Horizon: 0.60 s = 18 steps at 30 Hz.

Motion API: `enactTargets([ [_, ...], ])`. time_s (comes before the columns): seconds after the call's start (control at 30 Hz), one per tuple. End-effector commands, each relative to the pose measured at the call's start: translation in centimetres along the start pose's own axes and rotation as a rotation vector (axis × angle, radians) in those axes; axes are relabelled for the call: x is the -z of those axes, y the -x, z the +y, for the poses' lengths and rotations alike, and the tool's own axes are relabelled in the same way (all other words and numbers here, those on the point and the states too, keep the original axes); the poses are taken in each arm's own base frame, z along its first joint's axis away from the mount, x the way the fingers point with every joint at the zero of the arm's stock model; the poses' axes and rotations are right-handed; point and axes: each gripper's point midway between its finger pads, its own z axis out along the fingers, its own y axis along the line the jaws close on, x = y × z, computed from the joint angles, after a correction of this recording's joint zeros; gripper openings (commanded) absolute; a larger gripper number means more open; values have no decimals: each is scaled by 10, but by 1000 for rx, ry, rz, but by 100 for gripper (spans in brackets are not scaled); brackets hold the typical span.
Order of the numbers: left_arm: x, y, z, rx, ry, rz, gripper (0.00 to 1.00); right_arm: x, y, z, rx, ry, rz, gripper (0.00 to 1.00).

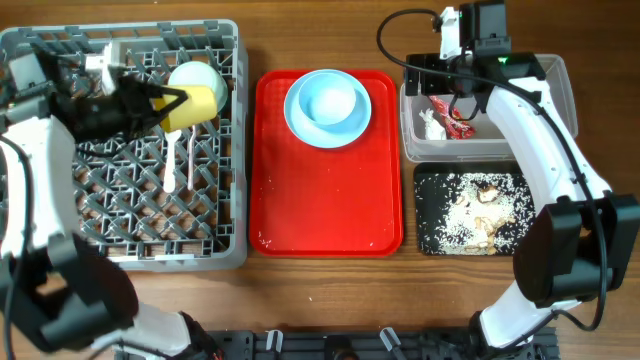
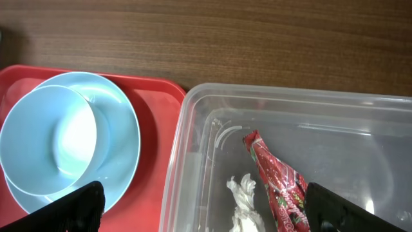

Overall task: Sort waste into correct bins and load items into the dishwasher rack
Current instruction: 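Carry the yellow cup with the left gripper over the dish rack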

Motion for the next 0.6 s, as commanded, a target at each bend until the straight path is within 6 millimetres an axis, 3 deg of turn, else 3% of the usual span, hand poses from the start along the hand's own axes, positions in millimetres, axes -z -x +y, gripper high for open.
enactTargets([
  [0.0, -9, 6, 2, 34, -227, 27, 4, -2, 0, 0, -3, -7, 1, 100],
  [0.23, -33, 5, 41, 117, -237, 76, 4, -2, 0, 0, -4, -7, 1, 100],
  [0.57, -52, -5, 38, 92, -237, 126, 4, -2, 0, 0, -3, -7, 1, 100],
])
